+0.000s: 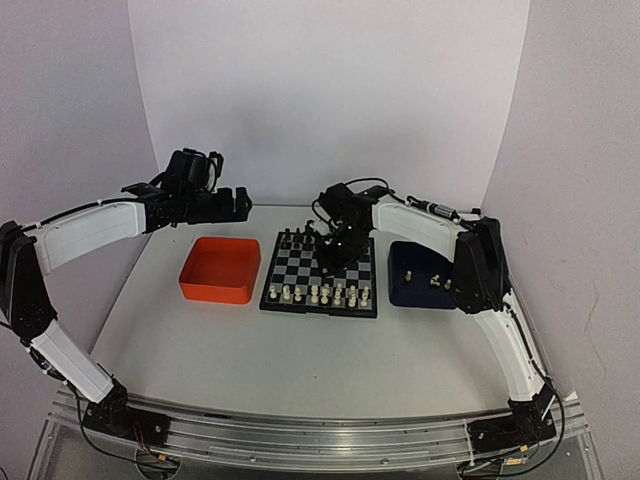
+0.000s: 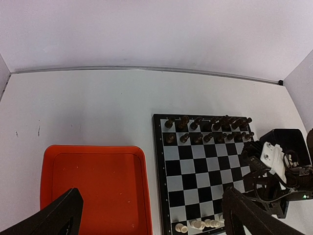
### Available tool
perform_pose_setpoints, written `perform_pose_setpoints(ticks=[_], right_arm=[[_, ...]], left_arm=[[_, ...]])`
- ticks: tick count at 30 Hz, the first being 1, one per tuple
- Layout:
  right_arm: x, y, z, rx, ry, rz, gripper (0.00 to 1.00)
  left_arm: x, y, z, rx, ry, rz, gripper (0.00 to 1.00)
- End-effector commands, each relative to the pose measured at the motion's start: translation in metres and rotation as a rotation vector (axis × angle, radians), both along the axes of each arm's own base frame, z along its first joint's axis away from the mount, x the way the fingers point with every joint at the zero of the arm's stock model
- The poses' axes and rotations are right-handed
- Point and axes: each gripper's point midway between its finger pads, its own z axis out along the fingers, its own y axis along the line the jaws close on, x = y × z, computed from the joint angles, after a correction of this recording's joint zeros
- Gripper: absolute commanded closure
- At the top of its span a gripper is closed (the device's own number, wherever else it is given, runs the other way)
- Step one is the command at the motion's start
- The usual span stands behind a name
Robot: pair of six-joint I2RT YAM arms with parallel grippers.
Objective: Set up the chess pieces on the board
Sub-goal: Place the chess piece on the chessboard, then pick up the chess piece from the storage box.
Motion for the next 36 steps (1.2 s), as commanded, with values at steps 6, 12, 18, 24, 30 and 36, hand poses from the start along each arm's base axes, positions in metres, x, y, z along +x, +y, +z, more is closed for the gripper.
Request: perform_pose_setpoints(ticks=[6,12,18,24,30,36], right_arm=[[0.034,-0.065,0.118,0.097,-0.173,-0.290,0.35],[0.036,-0.155,0.115,0.078,-0.111,-0.504,0.29],[0.019,-0.207,0.069,-0.018,-0.010,-0.619,0.28],[0.024,-0.216,0.032,-0.054,0.069,-0.673,0.34],[0.036,-0.213,0.005,-0.076,0.106,-0.676,0.47],[0.046,-0.216,-0.015,-0.107,0.115,-0.693,0.57]], left_arm=[[0.005,-0.001,0.035,-0.048,-0.097,0.005,0.00],[0.006,0.001,0.040,-0.050,-0.116,0.015,0.00],[0.008,0.001,0.039,-0.045,-0.117,0.016,0.00],[0.012,-0.002,0.035,-0.038,-0.102,0.016,0.00],[0.013,-0.001,0.034,-0.033,-0.095,0.020,0.00],[0.010,0.001,0.036,-0.030,-0.100,0.024,0.00]])
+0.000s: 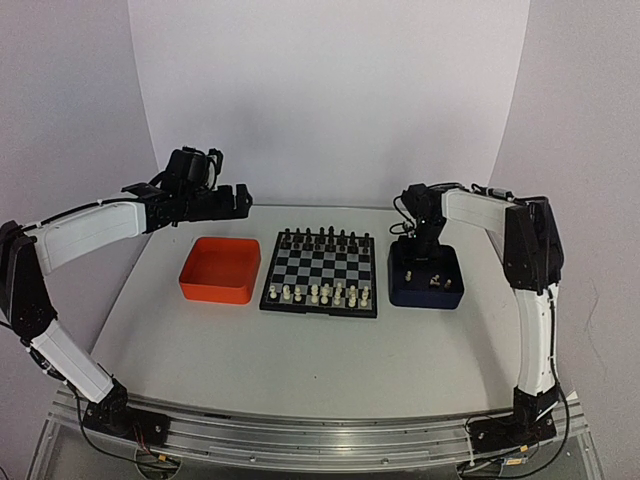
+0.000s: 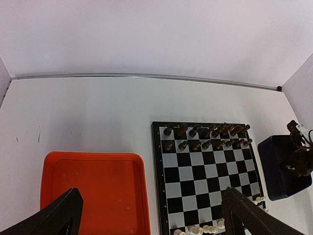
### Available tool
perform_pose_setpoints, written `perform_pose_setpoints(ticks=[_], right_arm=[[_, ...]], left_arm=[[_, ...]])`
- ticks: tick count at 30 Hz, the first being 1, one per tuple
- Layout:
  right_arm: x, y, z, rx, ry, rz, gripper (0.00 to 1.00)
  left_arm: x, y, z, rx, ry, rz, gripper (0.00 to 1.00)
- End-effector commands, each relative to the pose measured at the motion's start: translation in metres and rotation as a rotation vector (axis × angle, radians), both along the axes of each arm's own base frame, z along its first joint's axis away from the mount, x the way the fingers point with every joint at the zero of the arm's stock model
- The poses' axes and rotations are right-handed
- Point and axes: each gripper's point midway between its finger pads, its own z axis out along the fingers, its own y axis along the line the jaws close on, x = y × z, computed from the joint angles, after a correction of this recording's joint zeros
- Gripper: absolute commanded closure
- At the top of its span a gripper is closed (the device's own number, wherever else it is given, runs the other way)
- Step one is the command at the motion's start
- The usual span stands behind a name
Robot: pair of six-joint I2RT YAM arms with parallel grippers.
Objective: Set up the chess pieces on the board
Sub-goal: Pick up the chess piece from the storage box.
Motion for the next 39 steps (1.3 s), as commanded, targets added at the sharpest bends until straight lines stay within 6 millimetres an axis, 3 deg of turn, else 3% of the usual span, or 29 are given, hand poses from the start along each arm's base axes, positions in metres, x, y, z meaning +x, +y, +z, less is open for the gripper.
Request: perform_pose_setpoints(ticks=[1,9,23,31,39], right_arm=[[0.014,0.000,-0.001,-0.003,-0.017,-0.019,0.60],[0.013,-0.003,-0.015,-0.020,0.008,-0.032,0.74],[0.006,0.001,-0.024,0.005,0.045,-0.032,0.77],[0.004,0.003,-0.024,0.015,0.050,-0.026,0.87],[0.004,0.003,-0.026,0.015,0.058,-0.021,0.90]], left_arm=[[0.006,0.003,0.030,-0.016,-0.070,0.020,0.00],[0.006,0.004,0.031,-0.006,-0.076,0.019,0.00],[0.007,0.002,0.028,-0.004,-0.074,0.015,0.00],[0.008,0.002,0.027,-0.010,-0.070,0.015,0.00],[0.006,0.003,0.027,-0.011,-0.068,0.020,0.00]])
